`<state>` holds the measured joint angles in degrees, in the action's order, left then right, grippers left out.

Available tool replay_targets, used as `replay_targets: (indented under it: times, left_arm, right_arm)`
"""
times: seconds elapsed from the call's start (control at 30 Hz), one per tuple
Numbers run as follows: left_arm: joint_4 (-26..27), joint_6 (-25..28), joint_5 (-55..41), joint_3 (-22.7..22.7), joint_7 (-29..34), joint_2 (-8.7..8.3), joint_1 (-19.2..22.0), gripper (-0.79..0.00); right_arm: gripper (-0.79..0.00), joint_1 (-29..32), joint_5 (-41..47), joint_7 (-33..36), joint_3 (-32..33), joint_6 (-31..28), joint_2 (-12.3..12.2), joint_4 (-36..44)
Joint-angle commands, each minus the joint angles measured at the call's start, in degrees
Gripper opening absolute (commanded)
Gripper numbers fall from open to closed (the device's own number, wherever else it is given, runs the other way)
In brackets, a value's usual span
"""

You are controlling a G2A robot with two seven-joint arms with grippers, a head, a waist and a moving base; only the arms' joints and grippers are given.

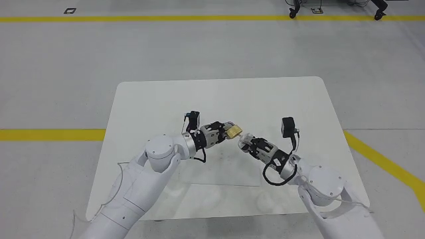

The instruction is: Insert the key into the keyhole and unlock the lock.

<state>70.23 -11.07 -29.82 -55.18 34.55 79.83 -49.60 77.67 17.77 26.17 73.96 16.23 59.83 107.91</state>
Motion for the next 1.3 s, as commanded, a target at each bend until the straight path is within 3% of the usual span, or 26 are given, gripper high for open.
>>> replay_targets:
  times: [0.0,1.27]
  left_arm:
    - [0.11,-0.05,-0.21,-0.13,0.07,0.03,-0.10,-0.785]
    - [3.09,-1.54,1.60,0.27,-2.65,0.51,-1.45,-0.785]
  right_arm:
    - [-0.785,0.10,0.04,-0.06,0.14,0.02,0.04,0.02]
    - [-0.785,1.31,-2.20,-2.51,0.50,0.18,0.74,-0.24]
